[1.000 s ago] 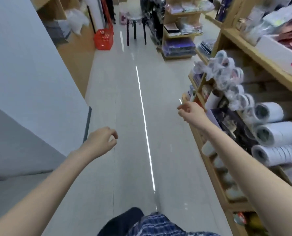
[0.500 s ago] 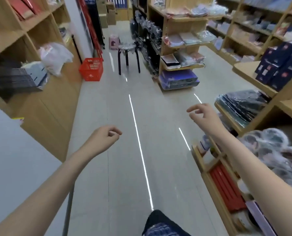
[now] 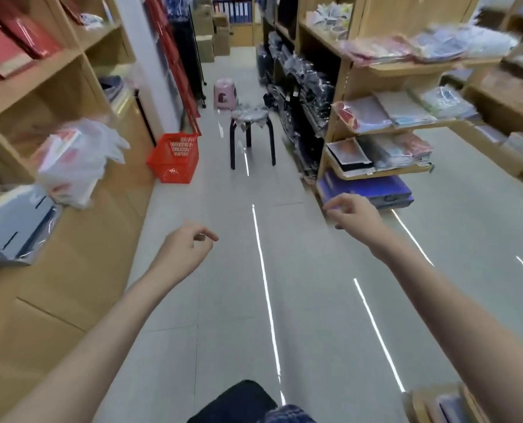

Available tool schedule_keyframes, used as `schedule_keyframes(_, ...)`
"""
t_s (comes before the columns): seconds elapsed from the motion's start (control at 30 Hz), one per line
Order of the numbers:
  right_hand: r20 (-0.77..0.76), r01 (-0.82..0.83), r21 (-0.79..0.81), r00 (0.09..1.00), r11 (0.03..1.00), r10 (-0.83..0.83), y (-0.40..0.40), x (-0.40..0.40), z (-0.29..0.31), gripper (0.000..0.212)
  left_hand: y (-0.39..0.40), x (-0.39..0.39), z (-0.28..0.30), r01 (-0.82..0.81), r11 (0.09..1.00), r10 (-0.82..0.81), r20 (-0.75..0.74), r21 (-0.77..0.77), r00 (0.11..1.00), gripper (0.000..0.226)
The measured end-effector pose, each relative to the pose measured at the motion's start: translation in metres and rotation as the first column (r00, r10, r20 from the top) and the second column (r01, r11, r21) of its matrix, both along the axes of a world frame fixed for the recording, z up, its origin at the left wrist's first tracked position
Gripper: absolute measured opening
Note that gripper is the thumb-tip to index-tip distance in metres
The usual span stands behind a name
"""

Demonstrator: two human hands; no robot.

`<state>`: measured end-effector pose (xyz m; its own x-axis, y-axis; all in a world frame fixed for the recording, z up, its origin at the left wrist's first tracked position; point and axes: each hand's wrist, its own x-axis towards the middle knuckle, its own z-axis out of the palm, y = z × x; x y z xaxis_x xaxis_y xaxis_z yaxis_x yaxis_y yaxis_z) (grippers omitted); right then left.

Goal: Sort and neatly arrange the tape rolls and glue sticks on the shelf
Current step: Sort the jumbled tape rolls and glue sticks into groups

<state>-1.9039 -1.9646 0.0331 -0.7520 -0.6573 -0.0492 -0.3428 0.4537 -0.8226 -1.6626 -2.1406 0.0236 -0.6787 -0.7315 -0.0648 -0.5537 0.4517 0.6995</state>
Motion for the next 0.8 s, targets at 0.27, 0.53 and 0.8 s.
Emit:
schedule_keyframes(0.27, -0.191, -0.019, 0.055, 0.981, 0.998, 0.029, -0.250, -0.211, 0.003, 0.015, -0.274, -0.225, 0.001, 0.012, 0.998, -0.013, -0.024, -0.062, 1.000, 0.022)
schedule_keyframes(0.53, -0.322, 0.225, 0.021, 0.924, 0.974, -0.206, -0.402, -0.422, 0.029, 0.017, -0.467, -0.467, 0.025, 0.414, 0.905, -0.380, 0.253, -0.097, 0.890, 0.015)
schedule_keyframes(0.8, -0.304, 0.250, 0.094, 0.929, 0.964, -0.211, -0.586, -0.648, 0.014, 0.017, -0.660, -0.674, 0.023, 0.277, 0.933, -0.259, 0.108, -0.229, 0.960, 0.019)
